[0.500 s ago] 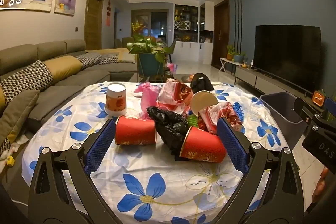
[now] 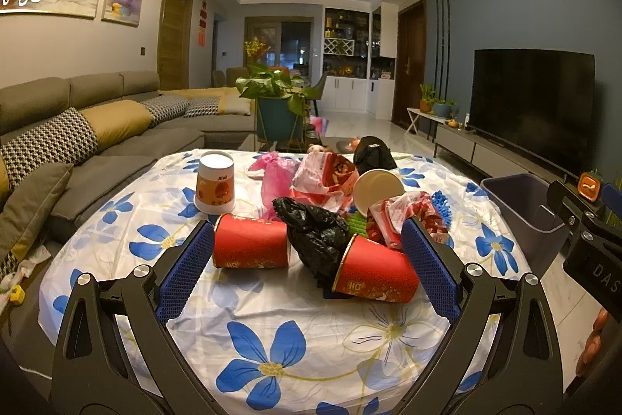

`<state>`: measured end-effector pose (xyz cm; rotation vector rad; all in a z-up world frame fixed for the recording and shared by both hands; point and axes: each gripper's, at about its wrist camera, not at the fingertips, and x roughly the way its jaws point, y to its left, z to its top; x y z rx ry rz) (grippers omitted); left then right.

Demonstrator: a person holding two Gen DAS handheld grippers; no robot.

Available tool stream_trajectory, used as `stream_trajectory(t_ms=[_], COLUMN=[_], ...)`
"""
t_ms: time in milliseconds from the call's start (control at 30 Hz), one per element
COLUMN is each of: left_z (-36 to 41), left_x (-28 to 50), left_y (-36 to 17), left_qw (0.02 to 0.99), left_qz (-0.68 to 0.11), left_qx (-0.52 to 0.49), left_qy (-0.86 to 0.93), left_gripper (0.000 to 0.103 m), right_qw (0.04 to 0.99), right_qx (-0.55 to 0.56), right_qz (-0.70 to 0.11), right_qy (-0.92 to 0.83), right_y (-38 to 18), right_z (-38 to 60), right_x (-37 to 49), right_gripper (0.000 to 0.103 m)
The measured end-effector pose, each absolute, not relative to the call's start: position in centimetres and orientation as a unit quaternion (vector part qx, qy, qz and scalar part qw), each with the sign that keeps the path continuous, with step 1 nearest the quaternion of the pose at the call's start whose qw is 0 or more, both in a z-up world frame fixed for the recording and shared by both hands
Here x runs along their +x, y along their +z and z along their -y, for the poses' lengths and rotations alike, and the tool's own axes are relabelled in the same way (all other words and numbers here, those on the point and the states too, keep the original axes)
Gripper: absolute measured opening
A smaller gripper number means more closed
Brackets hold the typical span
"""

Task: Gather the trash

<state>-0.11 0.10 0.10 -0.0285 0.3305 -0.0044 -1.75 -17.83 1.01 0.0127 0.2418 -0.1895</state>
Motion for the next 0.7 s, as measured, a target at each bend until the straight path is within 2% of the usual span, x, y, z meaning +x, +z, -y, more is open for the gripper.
stream_trajectory(t_ms=[700], left_z=[-0.29], left_x=[0.0], left_y=[0.16], left_qw=[0.986], left_qz=[-0.167], left_qx=[-0.02], left_qy=[-0.003], left_gripper=[0.095], right_qw=[0.988], right_qx=[0.007], right_qz=[-0.12], right_qy=[-0.096], right_y=[1.02], right_z=[17.91], right_x=[-1.74], right_gripper=[0.098])
